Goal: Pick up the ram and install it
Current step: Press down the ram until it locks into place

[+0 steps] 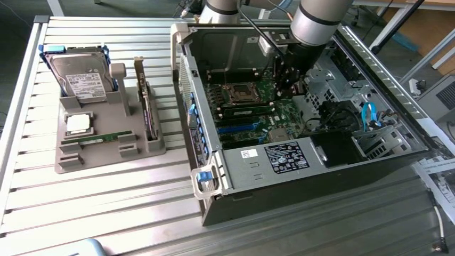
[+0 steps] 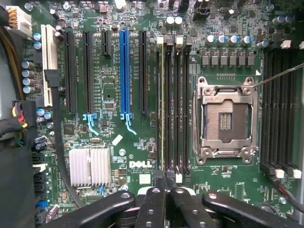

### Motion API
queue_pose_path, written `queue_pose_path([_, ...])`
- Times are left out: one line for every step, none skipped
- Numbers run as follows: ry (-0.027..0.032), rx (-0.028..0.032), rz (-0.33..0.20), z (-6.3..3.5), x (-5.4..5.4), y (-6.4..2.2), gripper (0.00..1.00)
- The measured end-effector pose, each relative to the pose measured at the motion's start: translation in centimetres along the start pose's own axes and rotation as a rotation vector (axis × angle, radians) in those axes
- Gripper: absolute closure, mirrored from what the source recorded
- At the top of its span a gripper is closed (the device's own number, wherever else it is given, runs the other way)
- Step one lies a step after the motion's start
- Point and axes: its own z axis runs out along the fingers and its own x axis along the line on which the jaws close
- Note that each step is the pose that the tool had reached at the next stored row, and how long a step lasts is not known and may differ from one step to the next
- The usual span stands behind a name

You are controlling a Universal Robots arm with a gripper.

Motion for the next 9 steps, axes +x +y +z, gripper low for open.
queue_pose_path([-0.0001,0.0,0.0,-0.01,0.0,0.0,0.89])
queue_pose_path([-0.0003,0.0001,0.0,-0.01,0.0,0.0,0.89])
queue_pose_path([-0.0002,0.0,0.0,-0.01,0.0,0.0,0.89])
queue_pose_path([-0.0002,0.0,0.0,-0.02,0.0,0.0,0.89])
queue_pose_path([-0.0001,0.0,0.0,-0.02,0.0,0.0,0.89])
queue_pose_path([0.0,0.0,0.0,-0.03,0.0,0.03,0.89])
queue_pose_path([0.0,0.0,0.0,-0.03,0.0,0.07,0.89])
queue_pose_path([0.0001,0.0,0.0,-0.03,0.0,0.09,0.89])
queue_pose_path([0.0001,0.0,0.0,-0.03,0.01,0.14,0.89])
